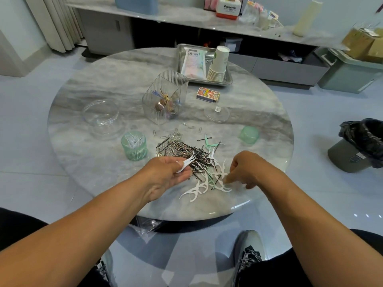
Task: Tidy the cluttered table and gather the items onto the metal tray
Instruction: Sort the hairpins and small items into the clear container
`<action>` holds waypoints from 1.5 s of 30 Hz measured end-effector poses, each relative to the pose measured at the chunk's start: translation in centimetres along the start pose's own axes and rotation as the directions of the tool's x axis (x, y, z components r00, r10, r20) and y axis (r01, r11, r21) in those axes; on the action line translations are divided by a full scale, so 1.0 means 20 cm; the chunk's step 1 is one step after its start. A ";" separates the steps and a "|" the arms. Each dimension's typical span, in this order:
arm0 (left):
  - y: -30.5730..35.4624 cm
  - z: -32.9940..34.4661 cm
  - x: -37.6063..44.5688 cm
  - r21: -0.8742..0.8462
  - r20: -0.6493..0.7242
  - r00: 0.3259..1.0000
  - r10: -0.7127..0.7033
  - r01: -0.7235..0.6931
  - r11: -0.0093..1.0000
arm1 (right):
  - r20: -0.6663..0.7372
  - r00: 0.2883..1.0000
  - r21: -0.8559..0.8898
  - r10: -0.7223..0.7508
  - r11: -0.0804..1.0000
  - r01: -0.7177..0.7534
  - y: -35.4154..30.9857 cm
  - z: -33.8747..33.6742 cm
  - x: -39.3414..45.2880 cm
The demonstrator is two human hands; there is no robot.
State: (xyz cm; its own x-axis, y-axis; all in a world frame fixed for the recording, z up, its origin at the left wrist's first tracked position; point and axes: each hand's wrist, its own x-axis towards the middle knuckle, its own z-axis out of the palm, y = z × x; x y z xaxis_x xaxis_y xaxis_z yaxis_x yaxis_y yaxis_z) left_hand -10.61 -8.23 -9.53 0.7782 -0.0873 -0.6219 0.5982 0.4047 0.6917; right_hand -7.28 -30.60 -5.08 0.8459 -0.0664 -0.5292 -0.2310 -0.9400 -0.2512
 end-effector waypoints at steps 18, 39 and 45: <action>-0.05 -0.02 0.02 0.028 -0.057 0.997 -0.051 0.052 0.998 | -0.184 0.979 0.281 -0.092 0.949 0.142 0.02 0.20 0.15; -0.03 0.08 -0.02 -0.279 0.017 1.000 -0.021 0.025 0.960 | -0.078 0.996 0.962 0.047 0.265 0.063 -0.18 0.19 0.03; -0.07 0.13 -0.03 -0.262 0.014 1.000 0.027 -0.022 0.965 | -0.044 0.997 0.982 0.063 0.186 0.032 -0.25 0.30 -0.02</action>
State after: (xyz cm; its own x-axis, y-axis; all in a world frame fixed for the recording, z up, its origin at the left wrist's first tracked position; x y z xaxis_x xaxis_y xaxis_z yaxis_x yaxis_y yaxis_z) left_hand -11.40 -11.09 -9.12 0.7965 -0.0896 -0.5979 0.5100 0.6308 0.5848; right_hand -9.35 -23.84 -8.47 0.8501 -0.1404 -0.5076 -0.4881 0.1518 -0.8595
